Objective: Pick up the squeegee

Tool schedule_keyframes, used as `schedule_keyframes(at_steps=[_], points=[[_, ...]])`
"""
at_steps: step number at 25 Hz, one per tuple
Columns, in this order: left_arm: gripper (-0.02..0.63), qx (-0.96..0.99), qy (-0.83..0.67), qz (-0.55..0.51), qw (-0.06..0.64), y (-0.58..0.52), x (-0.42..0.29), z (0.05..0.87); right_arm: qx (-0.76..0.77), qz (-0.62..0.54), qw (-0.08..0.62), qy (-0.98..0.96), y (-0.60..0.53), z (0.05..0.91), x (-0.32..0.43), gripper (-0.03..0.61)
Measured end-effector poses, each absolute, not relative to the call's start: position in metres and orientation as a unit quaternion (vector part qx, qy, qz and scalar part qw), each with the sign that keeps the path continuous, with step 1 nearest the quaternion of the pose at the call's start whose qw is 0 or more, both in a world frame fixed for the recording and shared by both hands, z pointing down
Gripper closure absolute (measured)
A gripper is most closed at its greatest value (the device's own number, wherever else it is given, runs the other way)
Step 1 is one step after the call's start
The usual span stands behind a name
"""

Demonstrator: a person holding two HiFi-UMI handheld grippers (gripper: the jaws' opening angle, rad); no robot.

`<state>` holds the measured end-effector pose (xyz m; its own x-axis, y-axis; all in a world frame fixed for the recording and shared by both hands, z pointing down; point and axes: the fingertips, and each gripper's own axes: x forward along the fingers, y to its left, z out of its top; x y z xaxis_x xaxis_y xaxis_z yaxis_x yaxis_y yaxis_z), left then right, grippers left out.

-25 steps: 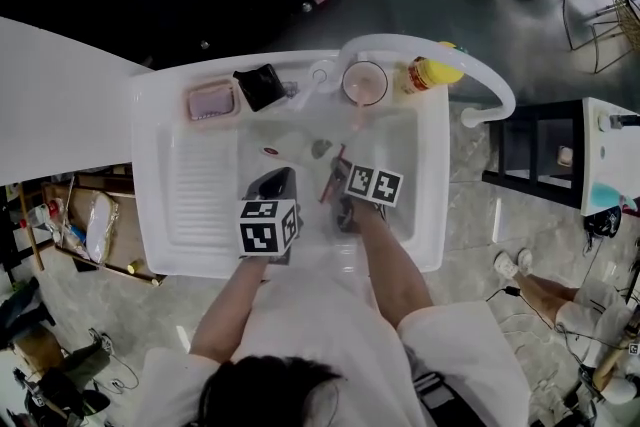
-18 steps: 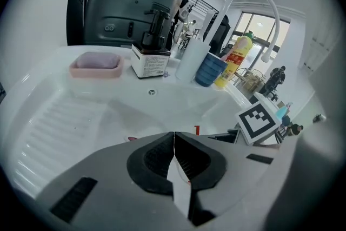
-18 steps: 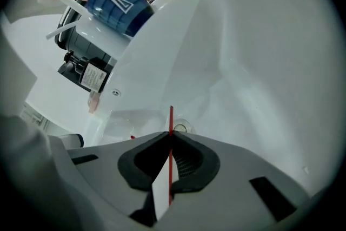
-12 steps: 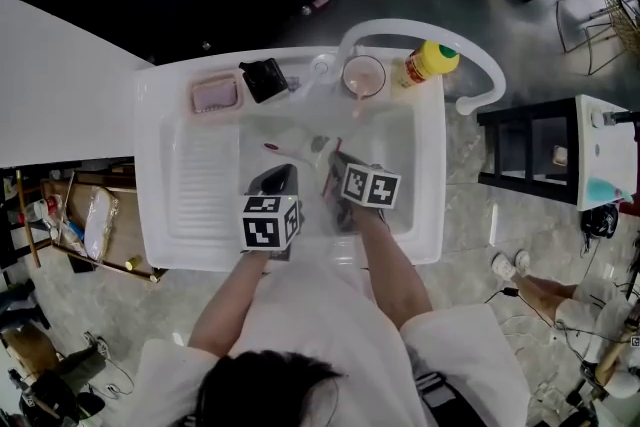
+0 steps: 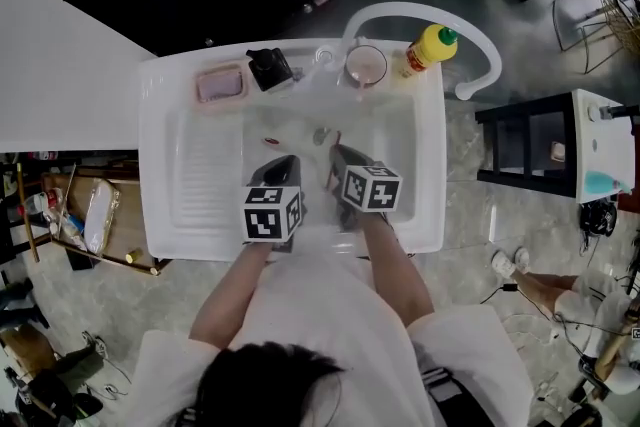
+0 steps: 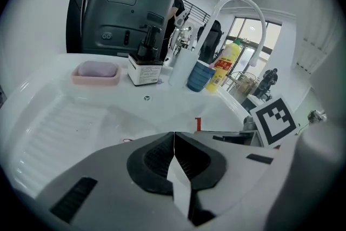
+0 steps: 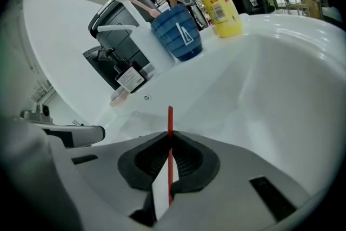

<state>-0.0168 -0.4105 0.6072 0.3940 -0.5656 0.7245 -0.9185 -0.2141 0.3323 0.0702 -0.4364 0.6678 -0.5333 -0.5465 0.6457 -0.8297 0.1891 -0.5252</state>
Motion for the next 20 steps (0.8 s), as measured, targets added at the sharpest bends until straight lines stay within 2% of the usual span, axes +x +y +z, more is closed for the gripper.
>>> schedule_keyframes(at_steps=[14,20], points=[[0.589,0.763,-0.515,0.174,0.349,-0.399,-0.021,0.571,0.48,0.291,0.155,-0.813,-0.426,0.584,0.081,0.538],[0.589,0.803,-0.499,0.133,0.299,-0.4,-0.011,0.535,0.5,0.185,0.143,-0.834,-0.424,0.526,0.072,0.538]])
